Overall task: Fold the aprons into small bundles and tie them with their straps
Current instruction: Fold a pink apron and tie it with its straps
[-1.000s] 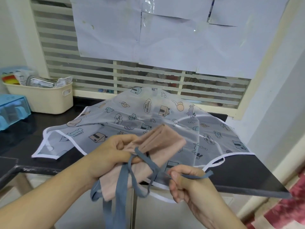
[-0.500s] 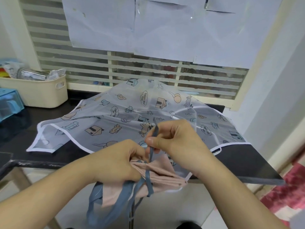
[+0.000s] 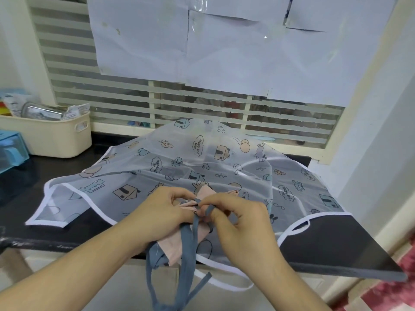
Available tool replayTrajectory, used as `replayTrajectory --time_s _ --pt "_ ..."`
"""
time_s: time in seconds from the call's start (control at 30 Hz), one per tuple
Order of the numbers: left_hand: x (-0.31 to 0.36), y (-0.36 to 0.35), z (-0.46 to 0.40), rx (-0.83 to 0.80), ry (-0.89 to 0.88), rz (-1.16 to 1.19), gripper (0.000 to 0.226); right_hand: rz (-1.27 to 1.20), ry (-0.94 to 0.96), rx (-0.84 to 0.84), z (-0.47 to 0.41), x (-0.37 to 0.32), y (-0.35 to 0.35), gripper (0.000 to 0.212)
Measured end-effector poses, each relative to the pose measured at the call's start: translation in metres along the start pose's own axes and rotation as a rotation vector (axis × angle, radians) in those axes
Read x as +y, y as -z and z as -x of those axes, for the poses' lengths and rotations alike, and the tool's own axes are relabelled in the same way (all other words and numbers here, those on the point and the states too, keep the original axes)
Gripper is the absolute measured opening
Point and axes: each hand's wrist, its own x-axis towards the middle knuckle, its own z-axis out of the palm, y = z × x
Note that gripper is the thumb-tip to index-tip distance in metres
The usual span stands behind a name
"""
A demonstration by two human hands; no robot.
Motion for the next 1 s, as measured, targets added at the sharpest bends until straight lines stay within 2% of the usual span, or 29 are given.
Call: replayTrajectory --time_s 0.07,0.13,0.27,0.37,0.53,0.7,0.77,0.87,1.0 --pt "-0.002 -0.002 -0.002 0.062 -0.039 -0.005 0.016 -0.155 -0.093 -0.049 0.001 0.002 -0.003 0.037" --pt "-0.004 -0.003 -0.005 0.148 -0.075 -0.05 0.017 -0.231 -0.127 -0.036 0.003 0.004 -0.008 0.037" --pt "-0.007 -0.006 -0.009 0.274 -0.134 -0.082 0.021 -0.22 -0.311 0.008 0.003 0.01 -0.025 0.026" --pt "-0.009 -0.011 -0.013 0.339 -0.145 -0.092 0.027 -0.18 -0.391 -0.018 -0.004 0.012 -0.037 0.027" --pt "-0.013 -0.013 -0.015 0.373 -0.121 -0.007 0.026 -0.043 -0.383 -0.038 -0.02 0.017 -0.041 0.028" --pt "-0.009 -0.014 -0.013 0.37 -0.108 0.031 0.021 0.296 -0.149 0.047 -0.014 0.024 -0.039 0.017" --pt "-0.009 -0.015 -0.013 0.371 -0.094 0.045 0.02 0.332 -0.117 0.062 -0.013 0.022 -0.036 0.017" --pt "-0.009 -0.014 -0.013 0.356 -0.078 0.1 0.018 0.177 -0.179 0.038 -0.016 0.023 -0.032 0.022" --pt "-0.008 -0.012 -0.008 0.31 -0.043 0.206 0.014 -0.316 -0.421 -0.015 -0.019 0.02 -0.02 0.016"
